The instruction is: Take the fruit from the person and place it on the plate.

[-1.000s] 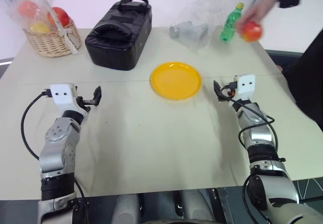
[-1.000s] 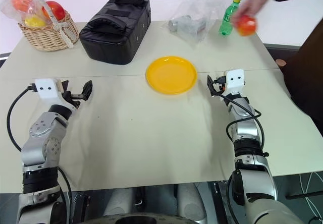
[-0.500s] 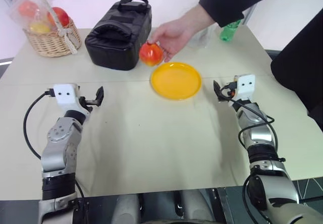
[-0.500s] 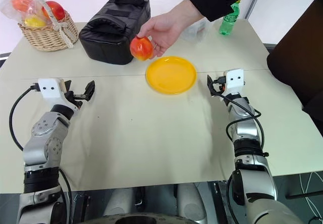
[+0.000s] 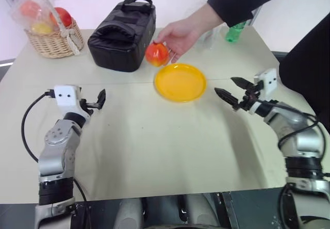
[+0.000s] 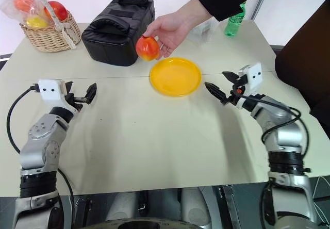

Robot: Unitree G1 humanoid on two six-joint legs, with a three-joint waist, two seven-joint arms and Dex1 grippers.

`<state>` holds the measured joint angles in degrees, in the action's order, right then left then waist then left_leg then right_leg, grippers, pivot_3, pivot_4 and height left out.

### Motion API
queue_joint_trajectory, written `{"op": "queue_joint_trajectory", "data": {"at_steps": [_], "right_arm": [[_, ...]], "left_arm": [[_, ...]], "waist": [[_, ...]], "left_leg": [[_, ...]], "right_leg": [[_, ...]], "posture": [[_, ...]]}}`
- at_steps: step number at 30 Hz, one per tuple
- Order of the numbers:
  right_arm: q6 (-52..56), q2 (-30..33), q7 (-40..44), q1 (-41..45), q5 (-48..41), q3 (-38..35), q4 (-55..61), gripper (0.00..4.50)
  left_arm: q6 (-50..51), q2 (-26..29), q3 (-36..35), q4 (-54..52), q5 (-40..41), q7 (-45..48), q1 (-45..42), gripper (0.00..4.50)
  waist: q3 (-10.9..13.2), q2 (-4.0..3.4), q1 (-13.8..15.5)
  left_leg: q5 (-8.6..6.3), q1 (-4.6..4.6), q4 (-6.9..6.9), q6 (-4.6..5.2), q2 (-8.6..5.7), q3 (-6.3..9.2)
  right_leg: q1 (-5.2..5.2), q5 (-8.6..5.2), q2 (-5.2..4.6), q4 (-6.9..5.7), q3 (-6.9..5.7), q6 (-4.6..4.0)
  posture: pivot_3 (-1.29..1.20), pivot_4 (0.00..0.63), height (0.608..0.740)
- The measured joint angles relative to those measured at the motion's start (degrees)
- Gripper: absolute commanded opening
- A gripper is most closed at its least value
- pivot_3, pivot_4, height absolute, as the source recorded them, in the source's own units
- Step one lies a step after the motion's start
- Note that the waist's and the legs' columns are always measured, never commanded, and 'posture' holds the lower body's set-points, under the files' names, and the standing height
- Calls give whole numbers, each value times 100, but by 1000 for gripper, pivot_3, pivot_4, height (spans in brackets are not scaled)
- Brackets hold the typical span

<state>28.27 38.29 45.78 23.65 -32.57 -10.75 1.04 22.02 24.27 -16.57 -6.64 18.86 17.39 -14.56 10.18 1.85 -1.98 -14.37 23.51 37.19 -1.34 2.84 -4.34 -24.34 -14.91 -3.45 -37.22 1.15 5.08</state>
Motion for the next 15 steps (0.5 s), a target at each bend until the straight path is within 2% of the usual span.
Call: {"op": "queue_joint_trajectory", "data": {"at_steps": [10, 15], "right_arm": [[287, -252, -119, 128, 62, 164, 151, 4496], [264, -521, -254, 120, 112, 328, 169, 4496]], "left_arm": [[1121, 933, 519, -271, 1244, 1944, -1356, 4500], [1298, 733, 794, 181, 1531, 2458, -2132, 4500]], "waist": [[0, 1, 115], [0, 1, 134]], "left_leg": [[0, 3, 5, 0, -1, -2], [0, 5, 10, 0, -2, 1]], "right_leg": [[0, -1, 3, 3, 1, 0], [0, 0, 6, 1, 0, 1]], "posture": [[0, 150, 740], [0, 150, 740]]}}
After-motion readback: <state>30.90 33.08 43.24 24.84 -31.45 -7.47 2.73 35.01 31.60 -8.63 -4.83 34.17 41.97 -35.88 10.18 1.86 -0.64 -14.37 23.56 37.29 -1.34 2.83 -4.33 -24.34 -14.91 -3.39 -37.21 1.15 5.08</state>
